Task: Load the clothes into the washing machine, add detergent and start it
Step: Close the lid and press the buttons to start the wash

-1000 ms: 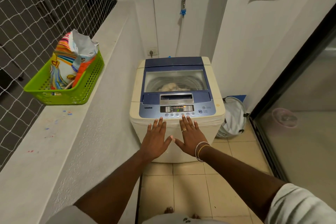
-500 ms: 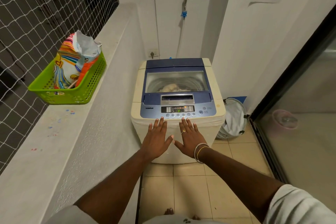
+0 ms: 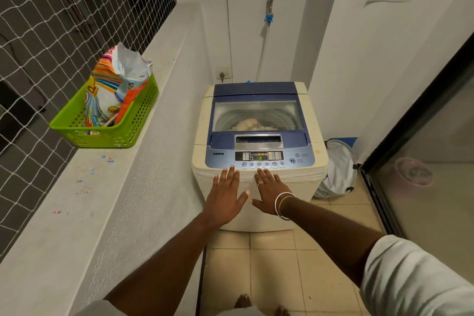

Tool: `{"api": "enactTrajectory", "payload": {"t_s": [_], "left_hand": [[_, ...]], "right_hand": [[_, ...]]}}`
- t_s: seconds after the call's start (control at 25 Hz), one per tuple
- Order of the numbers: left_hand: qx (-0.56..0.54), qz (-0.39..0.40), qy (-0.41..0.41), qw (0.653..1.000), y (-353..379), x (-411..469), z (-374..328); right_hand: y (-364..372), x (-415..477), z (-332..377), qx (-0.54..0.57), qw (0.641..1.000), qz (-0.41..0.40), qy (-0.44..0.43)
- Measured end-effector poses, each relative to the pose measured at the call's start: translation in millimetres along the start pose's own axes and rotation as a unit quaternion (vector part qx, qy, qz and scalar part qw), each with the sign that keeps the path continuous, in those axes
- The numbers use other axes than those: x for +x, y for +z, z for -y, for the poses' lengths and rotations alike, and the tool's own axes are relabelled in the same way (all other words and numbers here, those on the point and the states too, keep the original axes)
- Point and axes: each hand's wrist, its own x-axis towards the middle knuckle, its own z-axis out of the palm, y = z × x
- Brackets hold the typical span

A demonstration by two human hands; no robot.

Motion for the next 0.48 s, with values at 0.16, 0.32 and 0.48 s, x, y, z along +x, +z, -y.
{"api": "enactTrajectory", "payload": {"t_s": [0.16, 0.32, 0.48], "left_hand": [[-0.006, -0.007, 0.000, 1.000, -2.4, 4.1, 2.5], [-0.013, -0.011, 0.000, 1.000, -2.6, 12.0, 4.9], [-0.012, -0.005, -0.007, 1.000, -1.0, 20.0, 7.5]], "right_hand": [[-2.4, 24.0, -2.9, -0.012, 1.000, 0.022, 0.000], [-0.8, 41.2, 0.8, -0.020, 0.999, 0.042, -0.003], [-2.0, 52.7, 4.9, -0.031, 0.998, 0.048, 0.005]]}}
